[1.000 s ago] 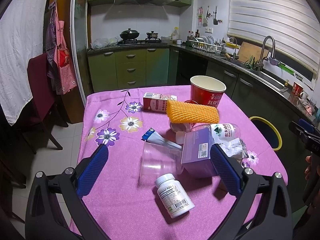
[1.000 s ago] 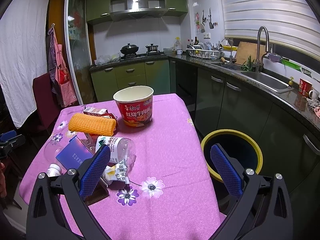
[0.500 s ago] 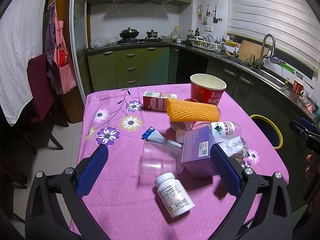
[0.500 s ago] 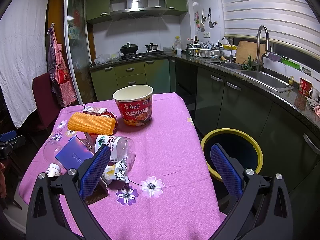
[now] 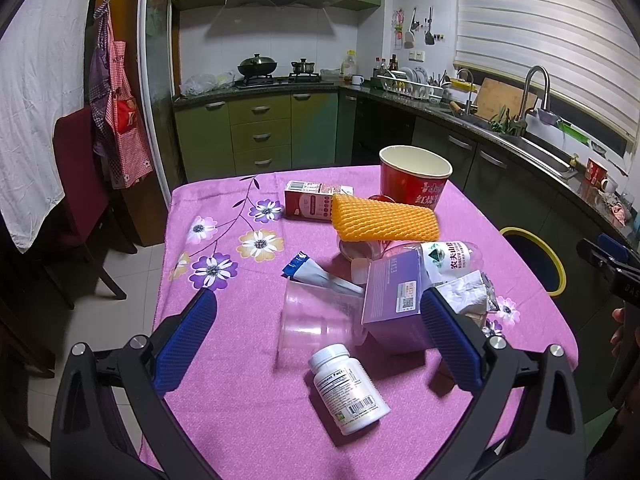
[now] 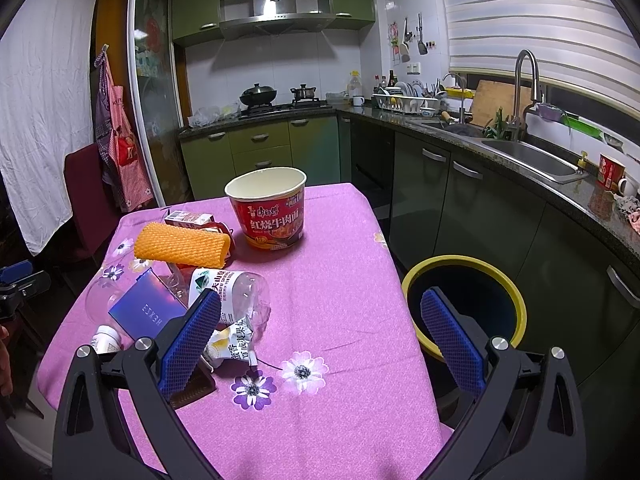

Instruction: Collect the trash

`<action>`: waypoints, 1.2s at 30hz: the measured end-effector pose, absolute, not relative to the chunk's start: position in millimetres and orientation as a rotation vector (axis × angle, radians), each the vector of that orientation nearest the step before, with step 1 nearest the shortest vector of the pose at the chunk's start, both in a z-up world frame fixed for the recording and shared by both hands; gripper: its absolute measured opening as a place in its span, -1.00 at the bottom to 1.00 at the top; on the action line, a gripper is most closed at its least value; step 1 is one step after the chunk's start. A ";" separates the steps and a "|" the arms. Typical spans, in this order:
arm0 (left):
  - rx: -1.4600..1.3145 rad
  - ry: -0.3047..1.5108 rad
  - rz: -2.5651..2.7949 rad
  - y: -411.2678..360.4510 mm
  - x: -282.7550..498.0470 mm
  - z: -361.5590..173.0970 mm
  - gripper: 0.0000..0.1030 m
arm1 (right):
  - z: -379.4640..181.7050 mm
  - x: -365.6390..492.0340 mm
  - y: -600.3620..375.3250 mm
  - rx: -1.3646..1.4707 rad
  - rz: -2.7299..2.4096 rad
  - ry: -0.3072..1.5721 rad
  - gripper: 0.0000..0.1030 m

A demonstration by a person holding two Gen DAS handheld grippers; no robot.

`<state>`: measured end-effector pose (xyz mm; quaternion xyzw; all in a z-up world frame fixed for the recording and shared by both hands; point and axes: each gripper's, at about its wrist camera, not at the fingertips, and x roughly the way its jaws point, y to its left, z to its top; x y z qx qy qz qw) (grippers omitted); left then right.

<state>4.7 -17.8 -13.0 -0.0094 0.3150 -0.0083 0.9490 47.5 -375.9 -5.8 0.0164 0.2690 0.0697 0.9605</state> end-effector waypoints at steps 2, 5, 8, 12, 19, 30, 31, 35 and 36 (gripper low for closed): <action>-0.021 0.639 -0.021 -18.3 7.5 -12.6 0.88 | -6.8 49.4 -375.6 0.028 0.137 0.548 0.92; -0.020 0.643 -0.031 -16.4 17.5 -12.0 0.88 | -7.6 58.9 -373.9 0.014 0.140 0.561 0.92; -0.031 0.650 -0.030 -10.7 34.0 -12.3 0.88 | -6.9 75.3 -372.5 -0.005 0.144 0.578 0.92; -0.046 0.669 -0.029 -2.9 65.1 -10.9 0.88 | -2.8 112.7 -374.7 0.003 0.203 0.637 0.92; -0.075 0.721 0.025 17.6 142.1 -15.7 0.88 | 17.7 202.4 -374.4 0.066 0.327 0.796 0.92; -0.080 0.689 0.006 30.7 225.6 -22.8 0.88 | 35.7 357.1 -333.8 -0.035 0.331 1.038 0.51; -0.084 0.686 0.009 32.8 230.2 -23.4 0.88 | 32.2 371.0 -325.2 -0.049 0.332 1.073 0.51; -0.082 0.709 0.017 42.1 236.1 -34.2 0.88 | 12.7 413.3 -304.6 -0.078 0.328 1.195 0.31; -0.087 0.715 0.019 44.4 236.5 -36.6 0.88 | 6.5 425.3 -300.5 -0.089 0.316 1.222 0.25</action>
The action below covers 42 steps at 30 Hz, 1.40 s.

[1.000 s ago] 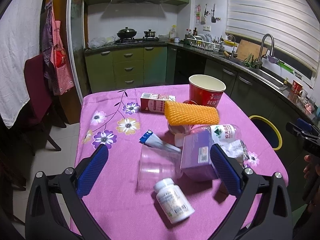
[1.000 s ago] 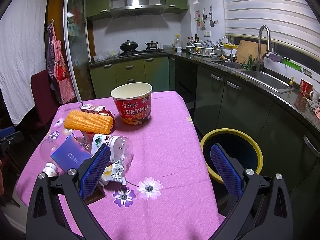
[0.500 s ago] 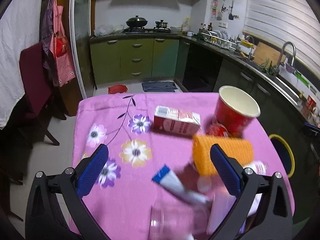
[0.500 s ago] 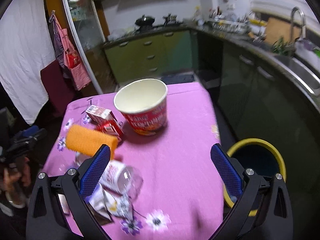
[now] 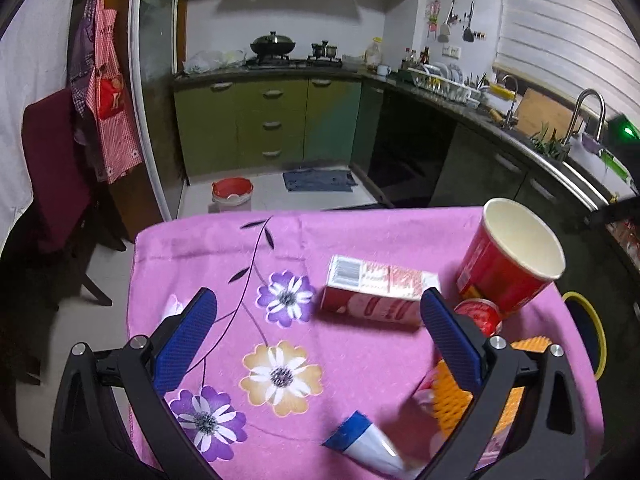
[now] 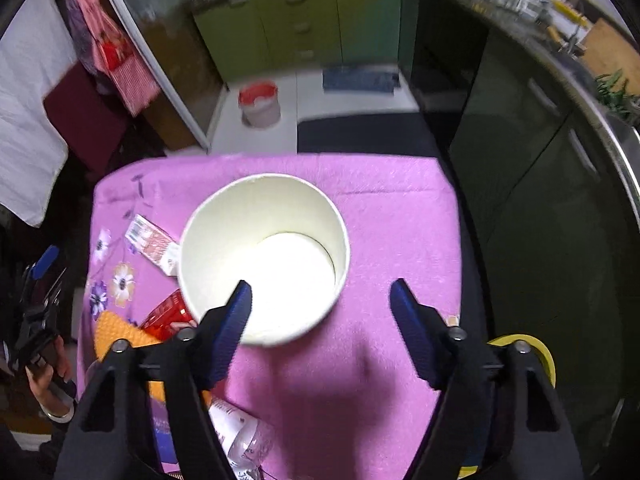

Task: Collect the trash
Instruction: 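Grasp the red-and-white paper noodle cup rim with the right gripper, then carry the paper cup over the yellow-rimmed bin and release it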

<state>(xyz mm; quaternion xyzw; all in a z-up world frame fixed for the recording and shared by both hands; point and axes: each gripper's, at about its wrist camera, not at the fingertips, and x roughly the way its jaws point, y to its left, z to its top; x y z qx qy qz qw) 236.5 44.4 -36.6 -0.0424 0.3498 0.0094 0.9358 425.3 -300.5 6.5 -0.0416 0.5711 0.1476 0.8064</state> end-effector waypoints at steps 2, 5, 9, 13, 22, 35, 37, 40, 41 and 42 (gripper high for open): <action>-0.106 0.717 0.016 47.9 236.7 -38.5 0.88 | -5.1 440.3 -296.1 -0.096 0.302 1.262 0.13; -0.107 0.720 -0.002 45.8 236.3 -39.9 0.88 | -25.3 461.1 -294.5 -0.080 0.295 1.341 -0.11; -0.089 0.725 -0.008 40.1 236.5 -43.3 0.88 | -52.2 479.1 -293.9 -0.085 0.267 1.422 -0.25; -0.087 0.735 -0.018 38.6 237.8 -46.3 0.88 | -74.7 486.4 -294.3 -0.095 0.245 1.476 -0.37; -0.064 0.735 -0.030 31.5 236.5 -48.3 0.88 | -103.0 492.0 -288.0 -0.097 0.248 1.522 -0.92; -0.066 0.717 -0.075 25.7 230.1 -44.5 0.88 | -27.9 456.9 -388.4 0.063 0.191 1.401 -0.93; -0.058 0.715 -0.081 22.4 228.8 -43.8 0.88 | -19.4 442.9 -431.6 0.096 0.123 1.388 -0.93; -0.051 0.715 -0.096 17.7 227.8 -43.8 0.88 | -28.0 418.9 -504.9 0.153 -0.021 1.390 -0.93; -0.047 0.716 -0.100 15.8 228.3 -44.2 0.88 | -34.1 412.6 -523.7 0.175 -0.054 1.394 -0.93; -0.046 0.717 -0.102 15.1 228.2 -44.4 0.88 | -44.9 405.7 -544.8 0.205 -0.086 1.401 -0.93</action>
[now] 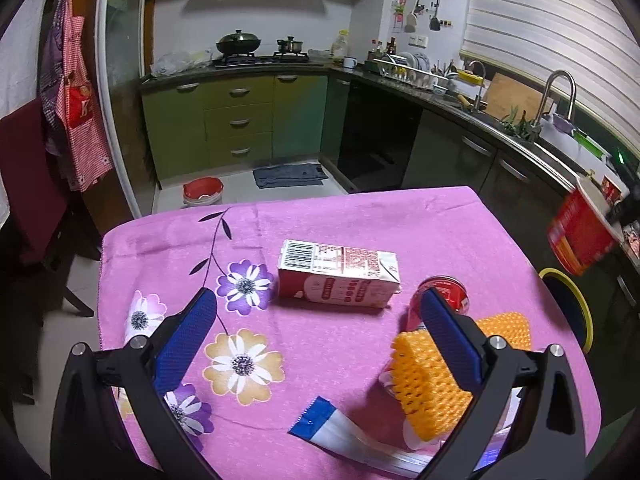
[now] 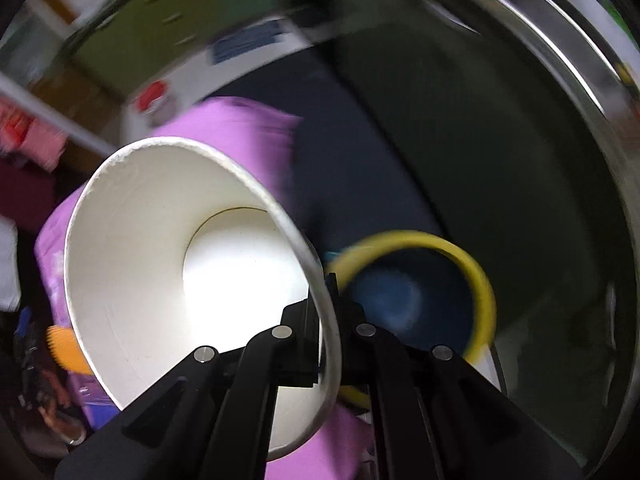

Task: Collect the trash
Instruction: 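Carry the paper cup over the yellow-rimmed bin and release it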

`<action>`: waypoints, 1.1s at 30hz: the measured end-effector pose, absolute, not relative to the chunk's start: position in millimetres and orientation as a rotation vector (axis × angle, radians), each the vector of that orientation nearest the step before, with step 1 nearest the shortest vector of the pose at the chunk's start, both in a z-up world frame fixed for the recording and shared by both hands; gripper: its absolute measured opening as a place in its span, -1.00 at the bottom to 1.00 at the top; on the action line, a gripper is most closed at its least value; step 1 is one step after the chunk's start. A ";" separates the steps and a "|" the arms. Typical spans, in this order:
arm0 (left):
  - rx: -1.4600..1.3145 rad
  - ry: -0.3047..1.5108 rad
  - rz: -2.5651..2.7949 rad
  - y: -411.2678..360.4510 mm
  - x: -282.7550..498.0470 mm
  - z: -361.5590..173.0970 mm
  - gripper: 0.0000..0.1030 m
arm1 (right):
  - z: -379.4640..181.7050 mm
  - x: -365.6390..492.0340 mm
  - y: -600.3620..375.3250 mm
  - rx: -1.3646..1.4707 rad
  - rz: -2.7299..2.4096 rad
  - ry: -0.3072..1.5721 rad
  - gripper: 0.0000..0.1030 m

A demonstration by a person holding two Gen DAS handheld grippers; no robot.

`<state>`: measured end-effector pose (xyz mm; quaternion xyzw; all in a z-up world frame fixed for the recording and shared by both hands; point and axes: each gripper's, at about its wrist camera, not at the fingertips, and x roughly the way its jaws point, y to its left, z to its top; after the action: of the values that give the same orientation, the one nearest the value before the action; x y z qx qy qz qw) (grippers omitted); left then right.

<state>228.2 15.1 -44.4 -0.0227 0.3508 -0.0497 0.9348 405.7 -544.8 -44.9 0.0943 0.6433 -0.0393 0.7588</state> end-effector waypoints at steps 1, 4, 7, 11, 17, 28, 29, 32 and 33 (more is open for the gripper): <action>-0.049 0.720 -0.107 13.4 228.1 -44.4 0.88 | -54.3 401.0 -559.1 0.221 -0.108 1.407 -0.93; -0.063 0.732 -0.131 8.7 227.5 -43.7 0.88 | -99.8 392.0 -592.8 0.260 -0.162 1.452 -0.93; -0.054 0.734 -0.140 2.4 224.8 -41.4 0.88 | -150.4 393.4 -609.5 0.298 -0.183 1.492 -0.91; -0.060 0.746 -0.164 -4.1 220.1 -36.4 0.88 | -203.1 399.9 -624.3 0.335 -0.198 1.527 -0.91; -0.046 0.758 -0.166 -8.7 219.9 -28.7 0.88 | -251.3 410.0 -628.8 0.321 -0.214 1.561 -0.88; -0.013 0.792 -0.193 -18.1 224.0 -27.1 0.88 | -236.5 403.7 -614.2 0.311 -0.179 1.511 -0.60; -0.002 0.799 -0.192 -17.6 227.9 -27.9 0.88 | -232.2 404.3 -610.5 0.310 -0.173 1.504 -0.60; 0.002 0.830 -0.191 -12.9 238.3 -29.9 0.88 | -220.4 404.4 -597.9 0.311 -0.151 1.485 -0.60; -0.008 0.841 -0.208 -11.0 239.8 -30.6 0.88 | -217.5 404.6 -594.4 0.306 -0.147 1.479 -0.60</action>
<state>239.8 -11.0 -30.6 -0.0040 0.4077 -0.1009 0.9075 404.6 -594.4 -217.5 0.1389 0.6706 -0.0665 0.7256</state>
